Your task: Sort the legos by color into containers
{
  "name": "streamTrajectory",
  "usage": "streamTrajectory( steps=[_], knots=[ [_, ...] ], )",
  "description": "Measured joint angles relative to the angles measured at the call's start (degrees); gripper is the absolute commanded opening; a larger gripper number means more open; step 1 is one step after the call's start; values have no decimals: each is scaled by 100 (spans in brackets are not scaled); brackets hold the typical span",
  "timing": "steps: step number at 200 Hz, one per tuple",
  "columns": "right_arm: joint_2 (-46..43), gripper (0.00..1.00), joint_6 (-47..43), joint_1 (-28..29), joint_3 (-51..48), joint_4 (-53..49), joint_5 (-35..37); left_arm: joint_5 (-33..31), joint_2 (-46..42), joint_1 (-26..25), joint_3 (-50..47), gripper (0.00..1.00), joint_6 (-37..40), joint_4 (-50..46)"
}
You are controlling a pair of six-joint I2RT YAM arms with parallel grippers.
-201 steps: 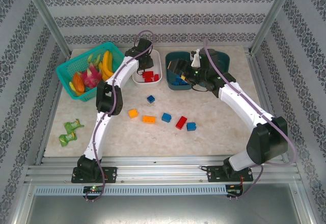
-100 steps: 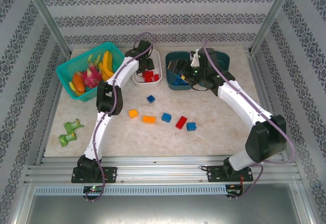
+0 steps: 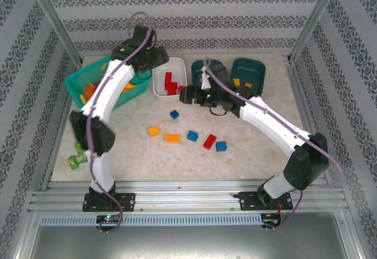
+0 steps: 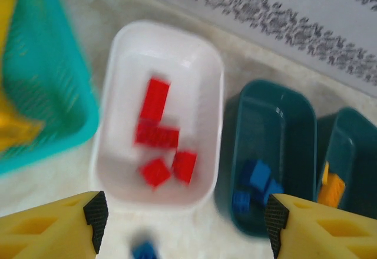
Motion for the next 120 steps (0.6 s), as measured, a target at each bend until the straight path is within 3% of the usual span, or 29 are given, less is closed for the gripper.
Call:
streamTrajectory(
  steps=[38, 59, 91, 120],
  knots=[
    [822, 82, -195, 949, 339, -144, 295, 127, -2935, 2, -3456, 79, -566, -70],
    [1436, 81, -210, 1325, 706, -293, 457, 175, -4295, 2, -4787, 84, -798, -420],
    [2430, 82, -219, 1711, 1569, -675, 721, 282, -6179, 0, -5521, 89, -892, -1032],
    [3270, 80, -216, 1847, 2468, -1139, 957, 511, -7187, 0, -5543, 89, -890, -1423]
  ],
)
